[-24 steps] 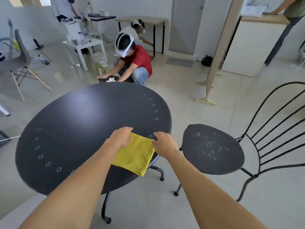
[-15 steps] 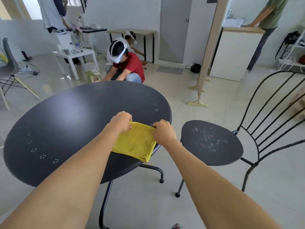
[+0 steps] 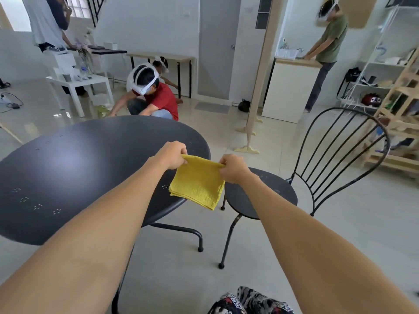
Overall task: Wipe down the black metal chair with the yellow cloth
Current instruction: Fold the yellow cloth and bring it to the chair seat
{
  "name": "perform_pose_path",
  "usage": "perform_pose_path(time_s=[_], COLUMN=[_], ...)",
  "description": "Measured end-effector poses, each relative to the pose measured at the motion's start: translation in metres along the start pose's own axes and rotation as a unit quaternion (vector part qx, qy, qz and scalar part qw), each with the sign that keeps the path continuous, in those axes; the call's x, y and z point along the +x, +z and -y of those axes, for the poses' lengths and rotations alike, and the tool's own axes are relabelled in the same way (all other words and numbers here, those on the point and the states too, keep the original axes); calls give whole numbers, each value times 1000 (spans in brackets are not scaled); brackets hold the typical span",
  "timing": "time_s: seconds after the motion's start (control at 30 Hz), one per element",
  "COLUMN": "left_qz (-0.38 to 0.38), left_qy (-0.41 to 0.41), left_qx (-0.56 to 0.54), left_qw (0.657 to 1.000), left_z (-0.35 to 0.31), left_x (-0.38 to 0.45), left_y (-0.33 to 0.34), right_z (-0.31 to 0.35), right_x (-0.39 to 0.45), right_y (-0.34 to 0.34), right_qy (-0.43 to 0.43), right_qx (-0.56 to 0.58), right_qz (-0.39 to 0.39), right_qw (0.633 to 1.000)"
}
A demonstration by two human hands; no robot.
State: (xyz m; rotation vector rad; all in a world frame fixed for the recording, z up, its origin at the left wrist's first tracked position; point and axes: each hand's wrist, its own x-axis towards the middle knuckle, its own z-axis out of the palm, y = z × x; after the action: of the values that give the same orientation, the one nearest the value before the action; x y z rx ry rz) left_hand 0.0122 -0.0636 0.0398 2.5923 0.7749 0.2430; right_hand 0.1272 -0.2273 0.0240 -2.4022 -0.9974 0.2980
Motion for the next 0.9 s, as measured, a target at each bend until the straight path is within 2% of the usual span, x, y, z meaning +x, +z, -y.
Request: perform_pose_path(time_s=[0.17, 0.4, 0.9], left_qz=[19, 53, 136], left_qy=[41, 71, 81], left_qx=[-7, 9, 19], left_qw=[999, 996, 987], left_z=[-46, -89, -108], left_x=[12, 40, 162], left_y=[21, 78, 247], right_z=[-49, -125, -291], right_x=[-3, 13, 101], right_y=[-28, -48, 7], right_qy=[16, 41, 111], right_qx=[-13, -48, -29], right_qz=[-29, -22, 23], right_qw=[999, 998, 993])
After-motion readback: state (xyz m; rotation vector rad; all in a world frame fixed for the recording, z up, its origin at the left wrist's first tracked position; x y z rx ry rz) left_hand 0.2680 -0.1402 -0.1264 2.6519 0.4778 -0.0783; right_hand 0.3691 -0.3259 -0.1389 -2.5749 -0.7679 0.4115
